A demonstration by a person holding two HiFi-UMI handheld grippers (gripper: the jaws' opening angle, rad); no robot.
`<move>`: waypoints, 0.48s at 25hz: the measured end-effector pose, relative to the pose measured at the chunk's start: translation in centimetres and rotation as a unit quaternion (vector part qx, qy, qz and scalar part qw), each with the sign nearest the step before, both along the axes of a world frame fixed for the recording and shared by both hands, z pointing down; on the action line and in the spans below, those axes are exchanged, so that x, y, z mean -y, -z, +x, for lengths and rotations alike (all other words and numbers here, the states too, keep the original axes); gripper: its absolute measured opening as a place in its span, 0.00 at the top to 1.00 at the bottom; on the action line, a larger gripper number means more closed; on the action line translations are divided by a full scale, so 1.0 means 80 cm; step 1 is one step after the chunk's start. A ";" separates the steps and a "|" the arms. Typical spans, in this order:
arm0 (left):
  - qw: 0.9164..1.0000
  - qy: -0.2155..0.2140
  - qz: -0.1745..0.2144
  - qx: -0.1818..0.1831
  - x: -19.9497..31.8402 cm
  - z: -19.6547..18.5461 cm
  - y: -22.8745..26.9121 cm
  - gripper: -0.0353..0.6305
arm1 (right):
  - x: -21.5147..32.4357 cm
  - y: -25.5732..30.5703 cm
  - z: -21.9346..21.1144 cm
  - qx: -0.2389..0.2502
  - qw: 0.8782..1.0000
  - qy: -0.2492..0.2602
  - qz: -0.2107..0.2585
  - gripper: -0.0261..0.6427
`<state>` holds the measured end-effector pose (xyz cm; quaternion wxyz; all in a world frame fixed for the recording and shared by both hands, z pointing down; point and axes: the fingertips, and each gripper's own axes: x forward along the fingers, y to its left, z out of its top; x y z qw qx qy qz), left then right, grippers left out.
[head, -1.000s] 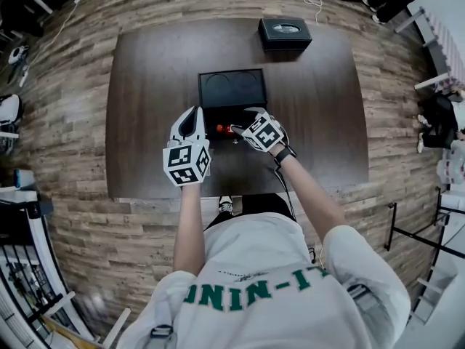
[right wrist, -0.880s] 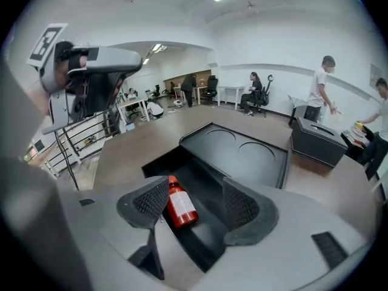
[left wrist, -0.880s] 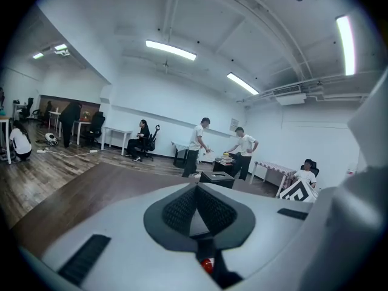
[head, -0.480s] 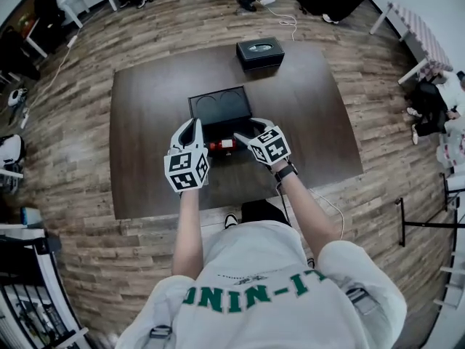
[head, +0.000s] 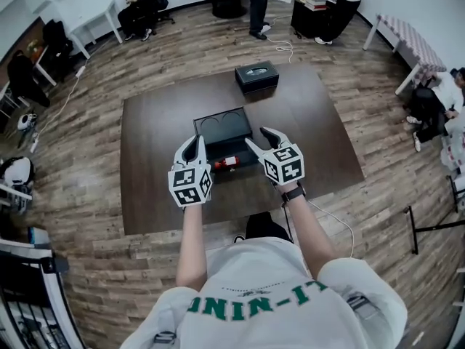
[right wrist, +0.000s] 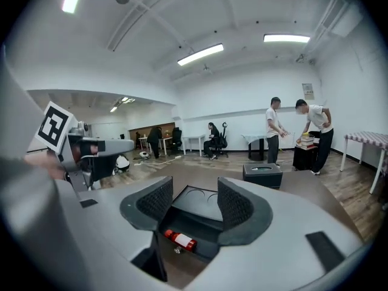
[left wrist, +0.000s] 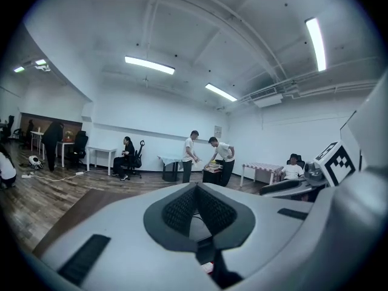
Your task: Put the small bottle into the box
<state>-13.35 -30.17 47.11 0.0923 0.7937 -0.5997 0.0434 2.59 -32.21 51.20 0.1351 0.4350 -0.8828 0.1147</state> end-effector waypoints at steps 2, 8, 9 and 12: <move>1.000 0.000 0.007 0.002 -0.007 0.001 0.011 0.94 | -0.008 0.026 0.003 0.010 1.000 -0.010 0.022 0.61; 0.999 0.000 0.031 0.005 -0.029 0.009 0.042 0.94 | -0.035 0.094 0.006 0.038 0.997 -0.020 0.070 0.69; 0.999 0.002 0.038 0.004 -0.031 0.009 0.047 0.94 | -0.039 0.102 0.006 0.043 0.996 -0.022 0.076 0.71; 0.999 0.005 0.049 -0.001 -0.039 0.007 0.060 0.94 | -0.050 0.121 0.004 0.043 0.994 -0.030 0.096 0.76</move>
